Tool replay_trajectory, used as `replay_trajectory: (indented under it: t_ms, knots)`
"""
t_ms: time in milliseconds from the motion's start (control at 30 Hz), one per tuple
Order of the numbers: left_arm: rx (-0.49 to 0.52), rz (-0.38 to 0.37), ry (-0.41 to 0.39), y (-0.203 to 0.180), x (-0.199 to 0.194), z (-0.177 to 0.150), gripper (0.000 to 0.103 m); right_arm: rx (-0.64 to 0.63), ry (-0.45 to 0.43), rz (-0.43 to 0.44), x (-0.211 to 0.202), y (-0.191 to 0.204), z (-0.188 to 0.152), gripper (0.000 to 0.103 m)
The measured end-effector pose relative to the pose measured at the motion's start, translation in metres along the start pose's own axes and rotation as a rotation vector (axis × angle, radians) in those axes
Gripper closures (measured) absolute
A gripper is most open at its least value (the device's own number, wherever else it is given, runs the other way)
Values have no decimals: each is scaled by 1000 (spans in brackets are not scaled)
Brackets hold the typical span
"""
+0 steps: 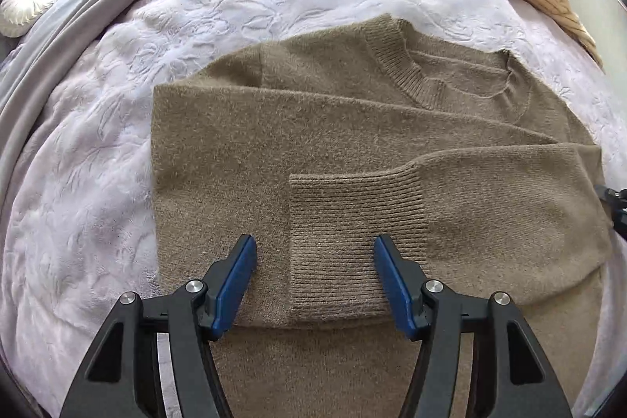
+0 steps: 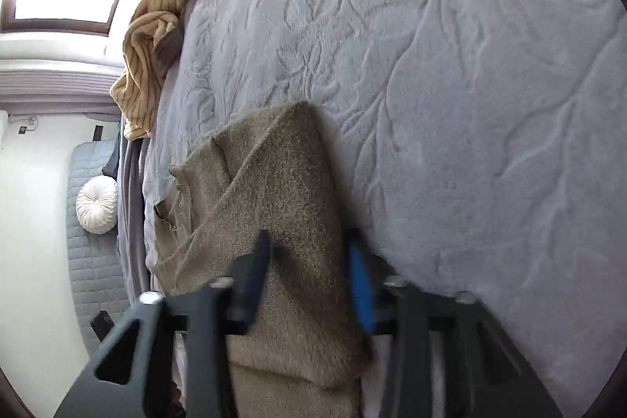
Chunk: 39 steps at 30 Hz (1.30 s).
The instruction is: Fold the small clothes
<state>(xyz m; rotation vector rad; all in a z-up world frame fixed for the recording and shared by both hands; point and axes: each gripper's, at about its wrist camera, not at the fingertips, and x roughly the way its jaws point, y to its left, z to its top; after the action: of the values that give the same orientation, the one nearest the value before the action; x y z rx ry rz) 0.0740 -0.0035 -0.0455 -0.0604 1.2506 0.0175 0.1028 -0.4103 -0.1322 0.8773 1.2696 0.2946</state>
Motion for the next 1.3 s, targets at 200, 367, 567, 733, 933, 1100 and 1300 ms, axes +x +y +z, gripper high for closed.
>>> replay_trajectory:
  t_ms: [200,367,567,733,933,1100,1300]
  knots:
    - [28,37,-13,-8,9,-2,40,-319,-79,-276,-11,39,-5,95]
    - [37,53,-10,-2,-3,-2,40,-235,-92,-294,-12,21,-5,95]
    - [8,5,-11,9,-27,-2,40,-280,-84,-264,-43,46,-35,90]
    - [50,41,46,-9,-7,-7,40,-356,-5,-225,-16,72,-69,90]
    - [11,14,56,2,-11,-24,40,-364,57,-294,10,42,-85,97]
    - [3,29,79,1,-17,-28,40,-329,67,-284,-6,40,-86,96]
    - [-12,29,85,-5,-22,-33,40,-323,63,-281,-21,48,-94,92]
